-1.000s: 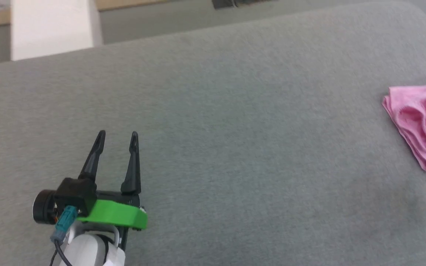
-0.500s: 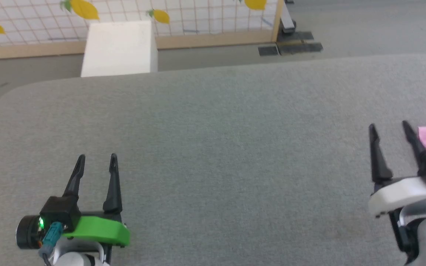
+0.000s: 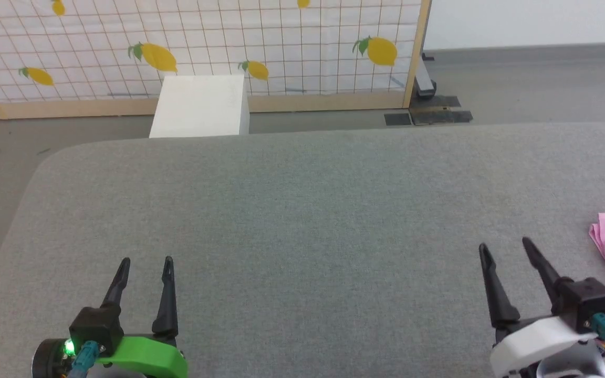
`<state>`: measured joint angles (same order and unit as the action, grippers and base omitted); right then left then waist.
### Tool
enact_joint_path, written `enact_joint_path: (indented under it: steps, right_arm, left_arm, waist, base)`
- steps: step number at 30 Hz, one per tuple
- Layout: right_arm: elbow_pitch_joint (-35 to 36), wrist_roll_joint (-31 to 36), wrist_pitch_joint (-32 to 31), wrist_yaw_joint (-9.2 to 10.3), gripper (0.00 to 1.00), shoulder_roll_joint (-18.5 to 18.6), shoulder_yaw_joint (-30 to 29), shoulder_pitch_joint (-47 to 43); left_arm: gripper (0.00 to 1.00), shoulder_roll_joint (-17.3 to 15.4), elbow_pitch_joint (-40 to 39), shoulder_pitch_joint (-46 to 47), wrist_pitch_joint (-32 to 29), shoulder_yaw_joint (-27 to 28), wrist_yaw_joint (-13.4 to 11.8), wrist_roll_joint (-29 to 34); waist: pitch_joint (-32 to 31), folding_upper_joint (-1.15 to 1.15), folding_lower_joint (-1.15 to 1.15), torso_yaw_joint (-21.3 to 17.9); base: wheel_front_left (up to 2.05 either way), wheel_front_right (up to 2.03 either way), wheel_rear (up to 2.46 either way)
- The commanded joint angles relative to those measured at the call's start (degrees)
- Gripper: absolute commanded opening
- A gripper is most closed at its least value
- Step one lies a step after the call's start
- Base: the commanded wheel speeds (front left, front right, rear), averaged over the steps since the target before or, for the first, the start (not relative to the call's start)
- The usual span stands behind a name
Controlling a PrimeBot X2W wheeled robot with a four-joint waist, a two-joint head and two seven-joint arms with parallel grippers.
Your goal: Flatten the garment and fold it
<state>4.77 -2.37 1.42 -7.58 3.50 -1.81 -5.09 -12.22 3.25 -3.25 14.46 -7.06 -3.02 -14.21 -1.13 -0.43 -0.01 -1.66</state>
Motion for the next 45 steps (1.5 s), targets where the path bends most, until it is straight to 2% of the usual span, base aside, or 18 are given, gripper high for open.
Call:
enact_joint_path:
  steps: [1,21,22,45]
  right_arm:
    - [0.6,-0.5,-0.2,0.09,1.00,-0.2,0.3,-1.1]
    - [1.6,-1.5,0.0,0.09,1.00,-0.6,1.2,-2.0]
    - [1.2,-1.2,-0.2,0.00,0.00,-0.4,1.1,-1.5]
    - [0.2,-0.6,-0.4,0.01,0.00,-0.4,1.2,-0.4]
  left_arm:
    - [1.00,0.1,0.3,-0.8,0.4,-0.2,0.2,-0.8]
    - [1.00,-0.2,2.6,-0.1,0.4,-0.7,0.4,-1.8]
    - [0.00,0.0,2.5,0.0,0.0,-0.7,0.2,-1.5]
    - [0.00,1.6,1.5,0.5,-2.5,0.6,0.7,1.1]
  waist:
    - [-0.3,0.43,0.01,0.2]
    - [0.1,0.43,0.01,0.3]
    - [0.1,0.00,0.01,0.3]
    - [0.3,0.07,0.01,0.5]
  base:
    - [0.00,0.00,0.00]
    - [0.00,0.00,0.00]
    - [0.00,0.00,0.00]
    - [0.00,0.00,0.00]
